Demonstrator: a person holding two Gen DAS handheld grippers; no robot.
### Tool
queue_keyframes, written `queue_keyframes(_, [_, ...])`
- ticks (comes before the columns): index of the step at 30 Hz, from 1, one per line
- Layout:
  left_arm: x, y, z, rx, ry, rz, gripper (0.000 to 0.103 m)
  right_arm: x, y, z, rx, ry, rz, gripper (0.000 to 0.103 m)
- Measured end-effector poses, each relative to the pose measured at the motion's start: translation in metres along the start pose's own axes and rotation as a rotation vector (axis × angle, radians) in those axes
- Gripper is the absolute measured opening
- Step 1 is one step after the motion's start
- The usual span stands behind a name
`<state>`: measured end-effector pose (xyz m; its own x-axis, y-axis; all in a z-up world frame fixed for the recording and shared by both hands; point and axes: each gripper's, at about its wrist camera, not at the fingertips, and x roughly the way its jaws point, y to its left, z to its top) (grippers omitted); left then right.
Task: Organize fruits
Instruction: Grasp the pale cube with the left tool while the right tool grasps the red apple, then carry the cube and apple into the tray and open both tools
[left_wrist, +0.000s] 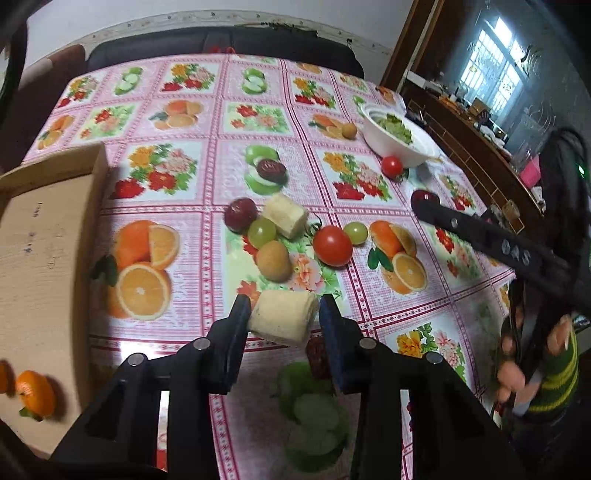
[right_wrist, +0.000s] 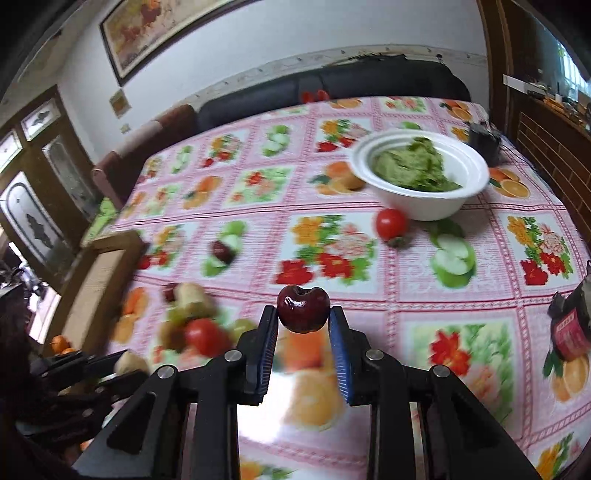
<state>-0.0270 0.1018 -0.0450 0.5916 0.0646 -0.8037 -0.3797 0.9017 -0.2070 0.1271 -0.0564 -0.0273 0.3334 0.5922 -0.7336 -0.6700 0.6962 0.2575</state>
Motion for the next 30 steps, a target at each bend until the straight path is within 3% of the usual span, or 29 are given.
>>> queue_keyframes(12, [-0.05,0.032,-0.012,-0.058,-0.077,0.062,0.036,-0.029,0.068,-0.015,-0.066,-0.017,0.121,0.029])
queue_keyframes(30, [-0.104,0.115,-0.027,-0.19,-0.169,0.197,0.036,-0.024,0.167,-0.026,-0.194,0.021,0.255,0.029])
